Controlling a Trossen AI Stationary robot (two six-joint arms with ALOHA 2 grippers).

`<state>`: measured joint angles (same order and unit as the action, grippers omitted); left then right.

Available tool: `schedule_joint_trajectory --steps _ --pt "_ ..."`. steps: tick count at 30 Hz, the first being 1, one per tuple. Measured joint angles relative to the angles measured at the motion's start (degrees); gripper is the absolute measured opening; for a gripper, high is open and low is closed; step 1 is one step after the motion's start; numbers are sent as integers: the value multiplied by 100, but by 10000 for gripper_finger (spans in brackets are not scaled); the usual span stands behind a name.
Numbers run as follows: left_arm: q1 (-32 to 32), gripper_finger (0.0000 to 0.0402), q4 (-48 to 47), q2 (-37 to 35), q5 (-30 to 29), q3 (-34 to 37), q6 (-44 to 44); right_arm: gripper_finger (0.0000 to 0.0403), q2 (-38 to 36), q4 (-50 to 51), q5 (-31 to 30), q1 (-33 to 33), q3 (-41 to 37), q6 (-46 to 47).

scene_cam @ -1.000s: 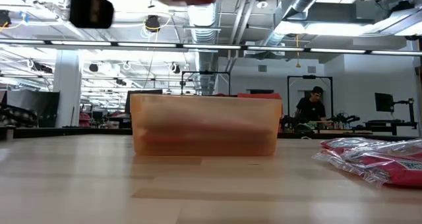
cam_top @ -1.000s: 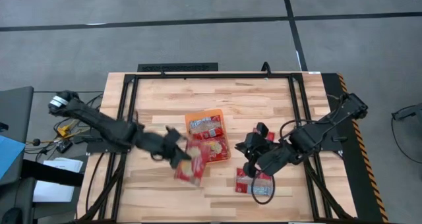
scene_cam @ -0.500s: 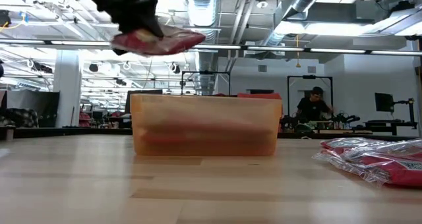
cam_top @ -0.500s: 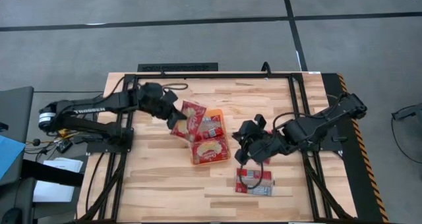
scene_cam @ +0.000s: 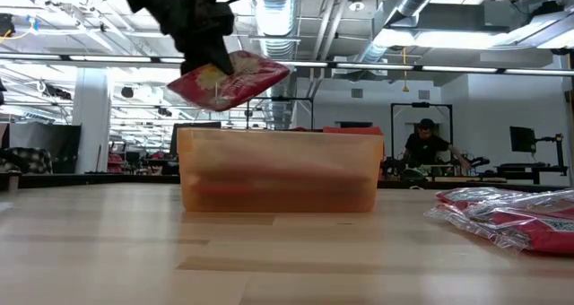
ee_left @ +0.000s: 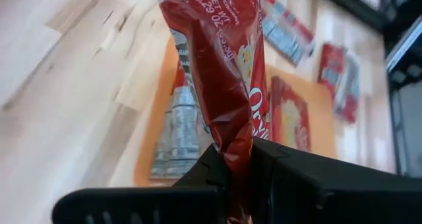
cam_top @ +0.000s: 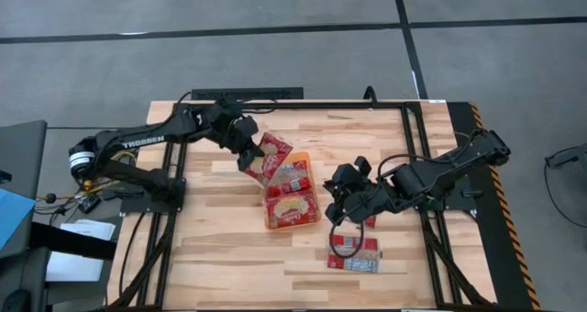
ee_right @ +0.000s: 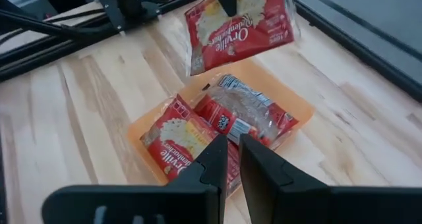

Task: Sort popcorn bags into baskets
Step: Put the red popcorn bag into the orange bin

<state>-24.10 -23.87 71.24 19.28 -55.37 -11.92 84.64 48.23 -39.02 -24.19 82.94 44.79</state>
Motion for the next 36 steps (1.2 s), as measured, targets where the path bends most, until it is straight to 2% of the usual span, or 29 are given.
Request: schedule_joint_trajectory --steps 8,13,17,23,36 --pt "-2 5 -1224 1106 -186 -1390 1279 65 0 88 -127 159 0 -175" --pt "26 5 -1708 1730 158 -1950 1823 65 0 133 -197 269 0 -194" --pt "77 9 -1768 2086 452 -2031 2098 65 1 138 -195 297 0 -177" --pt "106 16 -1785 2435 484 -2034 2264 65 1 140 -192 296 0 -175" --pt "392 22 -1730 2549 547 -2038 2697 65 0 150 -192 296 0 -175"
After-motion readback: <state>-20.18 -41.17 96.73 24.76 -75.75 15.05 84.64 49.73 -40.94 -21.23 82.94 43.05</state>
